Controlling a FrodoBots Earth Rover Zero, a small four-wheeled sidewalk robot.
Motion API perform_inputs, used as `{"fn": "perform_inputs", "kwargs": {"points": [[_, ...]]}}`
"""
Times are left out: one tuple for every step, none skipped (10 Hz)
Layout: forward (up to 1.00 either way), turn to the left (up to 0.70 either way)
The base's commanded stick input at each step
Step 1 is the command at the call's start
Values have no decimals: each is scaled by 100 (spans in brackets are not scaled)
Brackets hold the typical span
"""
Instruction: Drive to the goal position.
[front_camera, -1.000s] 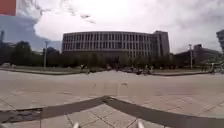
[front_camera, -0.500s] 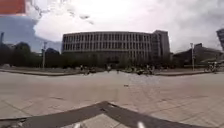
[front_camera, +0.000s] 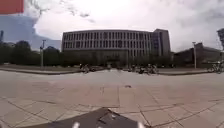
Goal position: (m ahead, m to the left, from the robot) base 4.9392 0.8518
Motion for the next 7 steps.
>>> {"fn": "perform_inputs", "kwargs": {"points": [[70, 0], [70, 0], [70, 0], [70, 0], [70, 0], [70, 0], [70, 0]]}}
